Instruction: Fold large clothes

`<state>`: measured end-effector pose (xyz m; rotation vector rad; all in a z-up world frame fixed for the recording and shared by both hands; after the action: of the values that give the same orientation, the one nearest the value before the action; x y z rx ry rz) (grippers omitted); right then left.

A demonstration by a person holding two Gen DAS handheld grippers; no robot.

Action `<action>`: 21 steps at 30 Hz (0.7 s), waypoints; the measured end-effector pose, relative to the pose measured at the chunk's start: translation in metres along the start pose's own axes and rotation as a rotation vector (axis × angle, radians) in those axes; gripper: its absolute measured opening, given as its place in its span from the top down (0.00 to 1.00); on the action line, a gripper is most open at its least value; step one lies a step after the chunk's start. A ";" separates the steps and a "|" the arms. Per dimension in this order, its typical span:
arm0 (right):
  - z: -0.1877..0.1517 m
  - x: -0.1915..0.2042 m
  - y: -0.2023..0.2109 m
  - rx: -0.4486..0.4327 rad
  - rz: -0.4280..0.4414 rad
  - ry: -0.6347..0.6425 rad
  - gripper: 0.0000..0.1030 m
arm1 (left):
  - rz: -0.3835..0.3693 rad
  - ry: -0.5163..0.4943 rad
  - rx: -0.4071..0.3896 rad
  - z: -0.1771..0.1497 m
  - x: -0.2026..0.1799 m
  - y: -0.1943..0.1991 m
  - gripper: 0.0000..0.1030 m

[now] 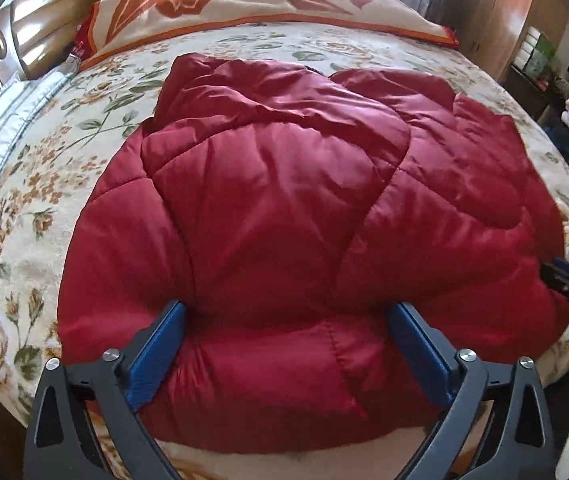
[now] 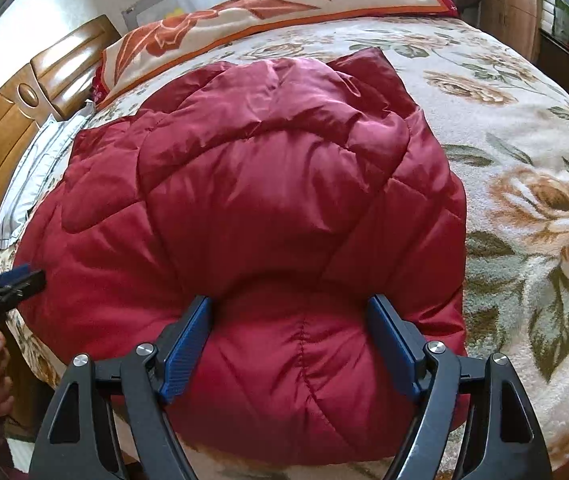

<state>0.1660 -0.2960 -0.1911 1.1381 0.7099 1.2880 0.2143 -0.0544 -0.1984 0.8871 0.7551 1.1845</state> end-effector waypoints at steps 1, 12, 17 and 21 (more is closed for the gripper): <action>0.000 0.000 0.001 -0.002 -0.001 0.002 0.23 | -0.001 0.001 0.001 0.000 0.000 -0.001 0.00; 0.025 0.046 0.035 -0.088 0.061 0.091 0.21 | 0.016 0.002 0.014 0.000 -0.003 0.000 0.00; 0.025 0.067 0.007 -0.041 0.042 0.168 0.20 | 0.018 -0.001 0.015 0.001 -0.002 -0.001 0.00; 0.027 0.048 -0.014 -0.038 0.009 0.157 0.15 | 0.025 -0.005 0.015 0.001 -0.001 -0.002 0.00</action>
<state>0.2053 -0.2551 -0.1861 1.0178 0.7932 1.4039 0.2160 -0.0561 -0.1995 0.9138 0.7519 1.2000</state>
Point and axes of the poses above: each gripper's, at about its wrist camera, not at the fingertips, and y roughly against the way its jaws point, x to its left, z to its top, the point moved 9 cm from there along -y, roughly the way its jaws point, and after that the axes turned 2 degrees about -y, right-handed, at the moved point
